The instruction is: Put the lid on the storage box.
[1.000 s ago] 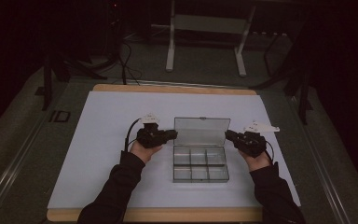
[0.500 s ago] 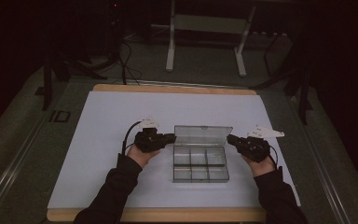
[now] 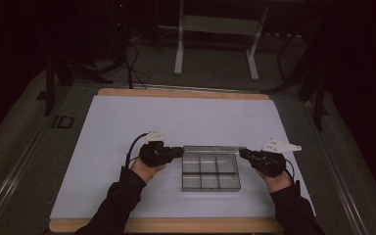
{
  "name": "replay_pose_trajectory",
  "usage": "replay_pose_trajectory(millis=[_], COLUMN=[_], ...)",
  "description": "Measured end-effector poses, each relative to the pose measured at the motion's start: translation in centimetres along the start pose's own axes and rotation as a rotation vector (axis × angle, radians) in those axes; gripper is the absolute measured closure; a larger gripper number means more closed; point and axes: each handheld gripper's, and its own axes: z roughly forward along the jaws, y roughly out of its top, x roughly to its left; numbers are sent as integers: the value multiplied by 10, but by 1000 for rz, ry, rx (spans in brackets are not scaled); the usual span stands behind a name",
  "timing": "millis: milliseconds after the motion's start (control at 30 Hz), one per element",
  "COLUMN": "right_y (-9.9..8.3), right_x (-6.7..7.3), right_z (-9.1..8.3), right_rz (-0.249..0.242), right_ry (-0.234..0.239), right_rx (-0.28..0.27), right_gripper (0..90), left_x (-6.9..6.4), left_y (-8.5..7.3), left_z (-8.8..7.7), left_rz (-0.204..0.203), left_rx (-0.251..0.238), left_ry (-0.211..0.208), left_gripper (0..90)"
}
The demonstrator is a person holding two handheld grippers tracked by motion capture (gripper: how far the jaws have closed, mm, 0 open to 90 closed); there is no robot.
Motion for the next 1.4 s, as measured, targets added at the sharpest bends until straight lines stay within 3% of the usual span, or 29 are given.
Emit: replay_pose_trajectory(millis=[433,733,967,1200,1400], right_y=[-18,-32,-41,-43,-50], right_x=[5,7,9,10,5], right_z=[-6,-5,-1,0,0], right_rz=[-6,4,7,4,33], right_ry=[44,72,97,97,91], right_rx=[14,51,74,85,94], right_gripper=[842,842,842,841,840], left_x=[-8,-10,-14,-13,-10], left_y=[-10,-21,-28,-31,-37], left_z=[-1,2,9,7,7], left_rz=[41,39,60,44,30], left_rx=[40,69,94,90,106], left_ry=[5,-4,-8,-3,6], left_gripper=[820,836,835,830,819])
